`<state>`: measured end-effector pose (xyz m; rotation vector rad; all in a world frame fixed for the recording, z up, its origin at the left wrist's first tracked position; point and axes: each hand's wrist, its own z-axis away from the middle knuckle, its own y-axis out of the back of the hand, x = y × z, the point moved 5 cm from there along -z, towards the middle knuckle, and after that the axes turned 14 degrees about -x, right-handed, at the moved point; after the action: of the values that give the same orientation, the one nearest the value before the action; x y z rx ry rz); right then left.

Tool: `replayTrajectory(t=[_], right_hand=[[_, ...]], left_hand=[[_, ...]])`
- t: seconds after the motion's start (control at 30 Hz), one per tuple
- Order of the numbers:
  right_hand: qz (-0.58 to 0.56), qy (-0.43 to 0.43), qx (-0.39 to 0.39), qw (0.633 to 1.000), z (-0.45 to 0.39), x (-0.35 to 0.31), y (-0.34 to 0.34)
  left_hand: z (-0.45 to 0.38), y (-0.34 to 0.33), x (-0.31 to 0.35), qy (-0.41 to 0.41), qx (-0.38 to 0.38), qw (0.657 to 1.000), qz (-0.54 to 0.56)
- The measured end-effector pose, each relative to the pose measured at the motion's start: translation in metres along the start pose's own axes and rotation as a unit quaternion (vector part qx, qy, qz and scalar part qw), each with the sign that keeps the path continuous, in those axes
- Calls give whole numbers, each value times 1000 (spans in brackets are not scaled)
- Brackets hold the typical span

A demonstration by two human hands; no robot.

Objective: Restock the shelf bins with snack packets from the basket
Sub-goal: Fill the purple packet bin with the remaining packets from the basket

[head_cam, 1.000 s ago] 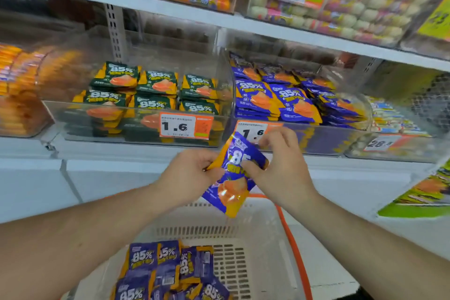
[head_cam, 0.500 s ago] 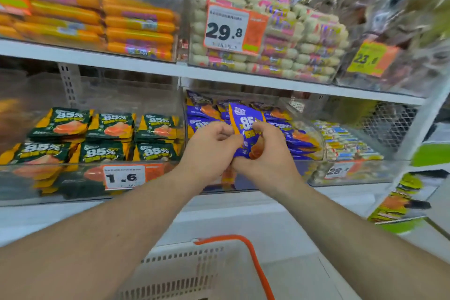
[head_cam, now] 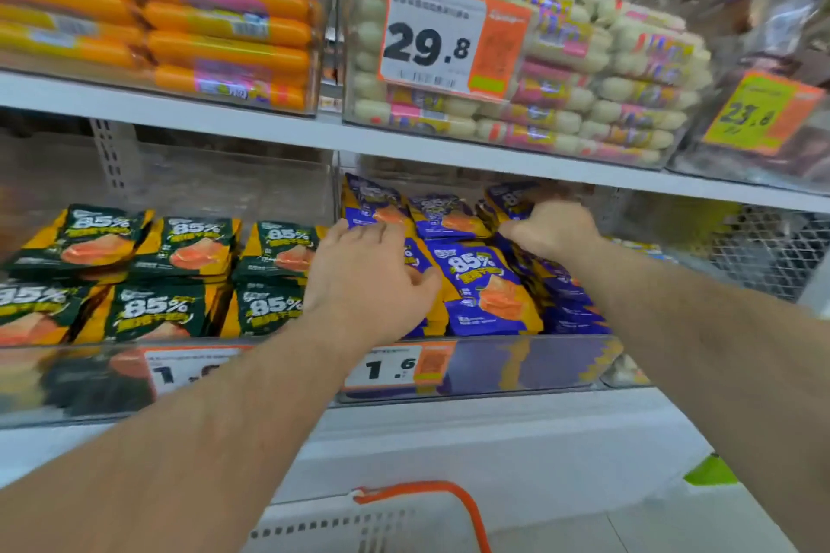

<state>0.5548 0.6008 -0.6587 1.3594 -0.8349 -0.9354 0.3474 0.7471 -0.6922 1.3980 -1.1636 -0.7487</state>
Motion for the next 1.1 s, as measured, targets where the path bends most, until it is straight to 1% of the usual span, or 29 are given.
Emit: replayTrajectory(t=[0.07,0.2,0.27,0.37,0.47,0.57,0.6,0.7,0.77,0.8,0.87,0.93,0.97,1.0,1.03,1.07,1.1], right_hand=[[31,4,-16,999,-16,1,-5],[60,20,-28,998,-33,-6,-12],[66,8,-52,996,-38,-8,-15],[33,2,-71,997,-41,-9,-19],[7,17,-78,997,-35,-14,-14],[19,13,-90,996,-22,-12,-13],[19,22,-82,996,-19,-12,-12],[-25,45,-32,998,1,-14,-5],[-68,62,26,995,24,-21,0],[-83,75,71,991,39,-27,3],[-104,121,167,973,78,-47,4],[-120,206,249,939,120,-74,-1],[-128,246,268,922,141,-88,-7],[-140,281,281,907,158,-100,-15],[-158,309,289,892,173,-112,-26],[-183,328,283,882,184,-123,-40],[-207,340,263,879,193,-133,-59]], left_hand=[[2,0,1,-3,0,1000,-8],[3,-1,2,-8,-3,1000,-18],[3,-1,2,-12,2,1000,-12],[4,0,2,-9,1,1000,-2],[6,3,3,-11,-2,1000,8],[6,3,3,-10,-27,1000,10],[6,4,3,-10,-38,999,15],[8,14,3,-15,-83,993,78],[17,25,4,-33,-81,988,128],[24,30,4,-54,-61,988,134],[44,37,5,-116,17,988,102],[69,39,0,-161,87,981,63],[82,38,-5,-172,100,978,65],[95,35,-10,-183,96,976,71],[109,30,-15,-189,68,976,81],[121,21,-21,-186,16,978,90],[134,7,-29,-174,-58,979,87]])
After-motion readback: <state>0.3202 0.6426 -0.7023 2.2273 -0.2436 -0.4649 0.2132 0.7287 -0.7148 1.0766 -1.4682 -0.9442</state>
